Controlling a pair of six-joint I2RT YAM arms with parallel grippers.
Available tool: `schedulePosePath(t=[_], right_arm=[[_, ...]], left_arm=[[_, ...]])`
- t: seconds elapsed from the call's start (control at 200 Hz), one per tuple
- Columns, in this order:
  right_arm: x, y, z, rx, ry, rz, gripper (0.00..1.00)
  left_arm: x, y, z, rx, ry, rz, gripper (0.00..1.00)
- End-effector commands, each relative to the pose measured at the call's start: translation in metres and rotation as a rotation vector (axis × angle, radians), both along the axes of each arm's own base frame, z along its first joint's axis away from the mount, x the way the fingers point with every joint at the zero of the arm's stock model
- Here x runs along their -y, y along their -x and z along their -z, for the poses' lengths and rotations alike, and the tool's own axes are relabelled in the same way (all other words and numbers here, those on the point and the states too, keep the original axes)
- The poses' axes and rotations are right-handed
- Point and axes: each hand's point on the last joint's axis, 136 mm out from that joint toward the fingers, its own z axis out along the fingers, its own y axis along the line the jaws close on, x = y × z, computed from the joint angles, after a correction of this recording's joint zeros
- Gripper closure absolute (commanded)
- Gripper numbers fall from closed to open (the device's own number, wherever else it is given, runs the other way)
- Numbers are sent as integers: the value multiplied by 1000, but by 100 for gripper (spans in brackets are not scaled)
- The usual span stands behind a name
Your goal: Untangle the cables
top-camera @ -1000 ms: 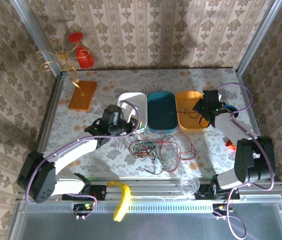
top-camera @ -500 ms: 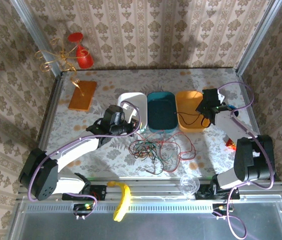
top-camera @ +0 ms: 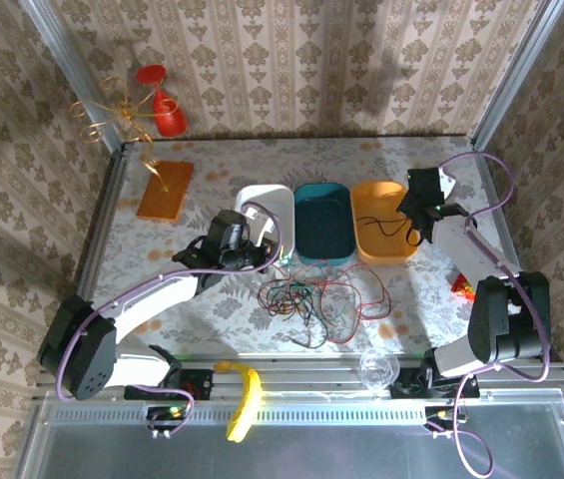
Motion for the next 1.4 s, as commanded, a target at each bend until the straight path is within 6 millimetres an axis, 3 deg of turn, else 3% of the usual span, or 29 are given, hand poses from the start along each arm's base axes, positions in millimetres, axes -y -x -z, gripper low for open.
schedulePosePath(t=[0.0,0.205,0.495,0.57,0.615,0.685,0.795,0.935,1.02,1.075,1.16,1.235,1.295,1.395], right_arm=[[-14,3,16,-56,-3,-72,100],[-51,18,45,-158,-119,-219,100],[-57,38,73,-279,-165,-227,100],[-56,37,74,-290,-158,-231,93],[-56,33,70,-282,-152,-235,88],[-54,28,61,-259,-131,-235,71],[-45,21,38,-214,-74,-218,58],[-39,20,7,-137,-30,-214,51],[-39,27,-6,-109,-6,-214,50],[-42,35,-24,-62,2,-236,50],[-71,44,-35,-7,-53,-363,50],[-135,58,-49,92,-207,-646,51],[-189,82,-58,139,-361,-883,50],[-246,119,-61,112,-536,-1122,50]], left_arm=[[5,-1,-9,20,6,21,100],[7,-4,-10,31,5,18,100],[17,-5,-9,36,2,35,100],[18,-6,-10,38,3,36,100],[18,-6,-11,40,6,38,100],[18,-6,-10,38,6,37,100],[19,-6,-10,35,10,36,100],[20,-5,-8,30,15,40,100],[20,-5,-8,34,17,41,100],[21,-5,-8,32,19,45,100],[23,-4,-9,28,30,58,100],[25,-3,-12,14,64,75,100],[27,-3,-16,-4,113,85,100],[28,-4,-26,-32,200,101,100]])
